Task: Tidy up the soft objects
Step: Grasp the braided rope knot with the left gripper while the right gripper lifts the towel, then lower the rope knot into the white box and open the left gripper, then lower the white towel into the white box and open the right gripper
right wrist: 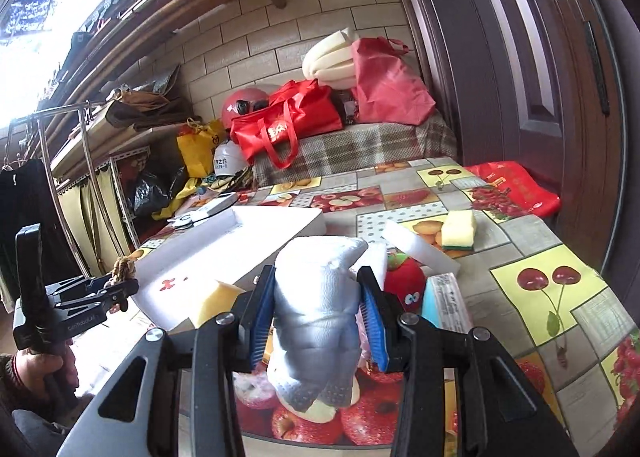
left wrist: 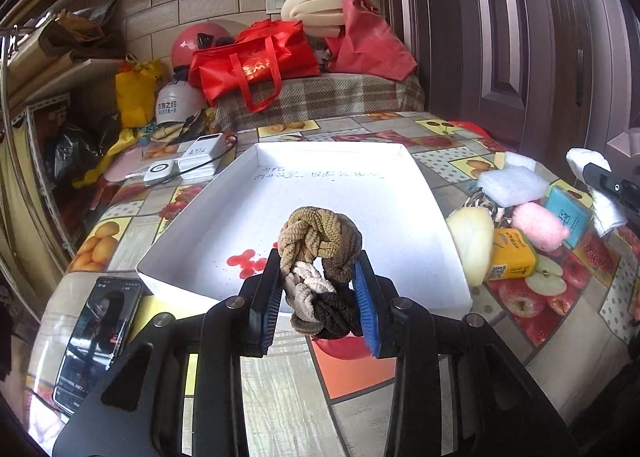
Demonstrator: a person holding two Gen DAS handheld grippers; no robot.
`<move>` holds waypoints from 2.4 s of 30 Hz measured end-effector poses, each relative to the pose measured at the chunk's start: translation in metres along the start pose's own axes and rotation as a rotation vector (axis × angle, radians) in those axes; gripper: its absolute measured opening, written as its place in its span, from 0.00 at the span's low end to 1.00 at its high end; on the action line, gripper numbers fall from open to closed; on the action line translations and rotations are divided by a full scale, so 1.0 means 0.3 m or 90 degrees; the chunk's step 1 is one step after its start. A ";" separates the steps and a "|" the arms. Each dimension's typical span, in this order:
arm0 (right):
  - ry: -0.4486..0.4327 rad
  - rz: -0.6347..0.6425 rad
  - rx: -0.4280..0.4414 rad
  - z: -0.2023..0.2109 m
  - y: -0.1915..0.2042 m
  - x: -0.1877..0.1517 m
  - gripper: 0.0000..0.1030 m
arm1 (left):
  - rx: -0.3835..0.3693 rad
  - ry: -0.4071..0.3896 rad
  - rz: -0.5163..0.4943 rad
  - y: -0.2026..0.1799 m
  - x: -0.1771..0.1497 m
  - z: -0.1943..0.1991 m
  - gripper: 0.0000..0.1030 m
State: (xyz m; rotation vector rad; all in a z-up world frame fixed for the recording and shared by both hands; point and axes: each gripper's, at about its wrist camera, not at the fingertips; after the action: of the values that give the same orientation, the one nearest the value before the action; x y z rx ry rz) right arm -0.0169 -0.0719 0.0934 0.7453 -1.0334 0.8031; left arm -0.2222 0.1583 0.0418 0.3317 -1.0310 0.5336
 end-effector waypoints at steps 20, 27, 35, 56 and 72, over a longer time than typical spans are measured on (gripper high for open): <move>0.066 0.158 0.140 -0.231 0.449 -0.058 0.39 | 0.063 -0.013 0.089 0.198 0.108 -0.204 0.33; 0.073 0.160 0.126 -0.329 0.515 -0.046 0.39 | 0.062 0.008 0.117 0.252 0.143 -0.286 0.33; 0.125 0.121 0.088 -0.452 0.524 -0.032 0.40 | 0.048 0.031 0.137 0.273 0.141 -0.310 0.46; 0.134 0.070 0.065 -0.457 0.482 -0.014 0.99 | 0.071 -0.029 0.209 0.340 0.125 -0.247 1.00; 0.183 0.037 0.069 -0.438 0.407 -0.043 0.99 | 0.068 -0.038 0.214 0.343 0.122 -0.233 1.00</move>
State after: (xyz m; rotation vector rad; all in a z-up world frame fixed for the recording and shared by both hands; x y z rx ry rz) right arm -0.0668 0.0968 0.0566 0.6699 -0.7610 0.9908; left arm -0.2152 0.2879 0.0415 0.2714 -1.1254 0.8879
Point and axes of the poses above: each gripper's, at about its wrist camera, not at the fingertips, and z roughly against the way its jaws point, y to its left, x to its top, and after that the axes turned 3 degrees about -x, right-handed
